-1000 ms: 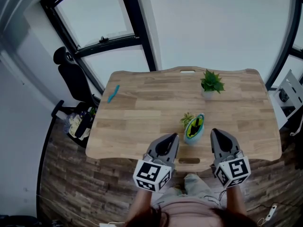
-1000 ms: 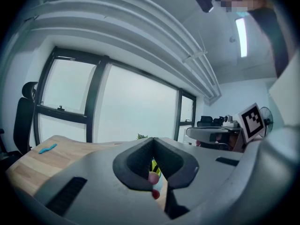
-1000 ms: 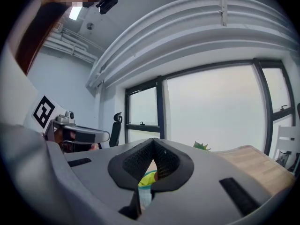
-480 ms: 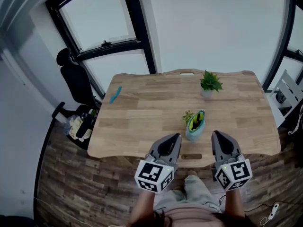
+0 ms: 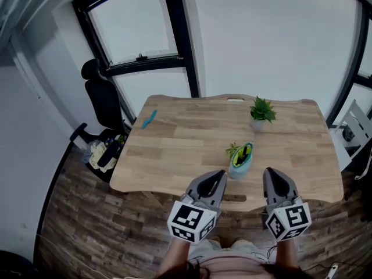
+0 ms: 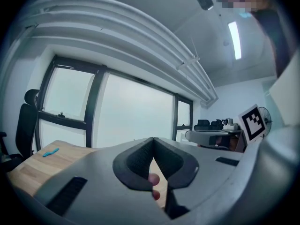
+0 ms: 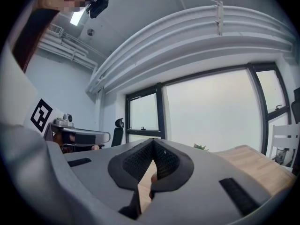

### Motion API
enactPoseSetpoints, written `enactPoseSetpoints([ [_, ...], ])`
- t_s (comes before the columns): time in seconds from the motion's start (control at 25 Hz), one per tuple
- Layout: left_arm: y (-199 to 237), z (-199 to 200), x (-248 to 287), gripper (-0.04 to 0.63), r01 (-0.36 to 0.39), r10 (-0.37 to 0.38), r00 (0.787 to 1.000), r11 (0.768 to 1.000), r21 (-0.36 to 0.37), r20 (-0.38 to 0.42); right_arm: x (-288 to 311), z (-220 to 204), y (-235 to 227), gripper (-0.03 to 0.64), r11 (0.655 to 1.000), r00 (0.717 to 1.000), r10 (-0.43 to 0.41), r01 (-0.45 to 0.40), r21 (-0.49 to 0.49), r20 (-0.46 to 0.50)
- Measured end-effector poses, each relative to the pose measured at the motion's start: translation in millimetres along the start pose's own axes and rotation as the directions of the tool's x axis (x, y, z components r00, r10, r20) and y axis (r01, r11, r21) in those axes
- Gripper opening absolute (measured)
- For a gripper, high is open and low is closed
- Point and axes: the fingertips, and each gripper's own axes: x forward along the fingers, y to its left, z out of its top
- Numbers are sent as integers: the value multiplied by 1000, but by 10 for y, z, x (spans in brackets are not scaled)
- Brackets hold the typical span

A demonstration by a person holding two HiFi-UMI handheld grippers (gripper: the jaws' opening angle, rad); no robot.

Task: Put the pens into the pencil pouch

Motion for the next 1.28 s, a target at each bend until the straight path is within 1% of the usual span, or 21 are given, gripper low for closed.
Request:
enactPoseSetpoints([
  [0.28,-309,-12,178,2,-22,22,1000,999,-38,-15,-100,68,-205,-2,999,999,40,-40,-15,-30],
  [0.44,-460,-44,252,2,-40,39,999,998,-42,-24,-173,95,-341,-2,998,998,59,-59,-2,-39],
  [0.76,-566,-122,313,2,-103,101,994,993,-58,-43,-237,58,-490,-2,994,993,108,-109,-7,-48],
  [1.12,-655,-135,401,2,-123,120,991,992,-43,-61,-221,41,-615,-2,993,991,121,-121,1,-53],
  [1.28,-633,-129,425,2,-127,125,991,991,-37,-52,-224,2,-620,-2,992,991,123,-123,17,-50],
])
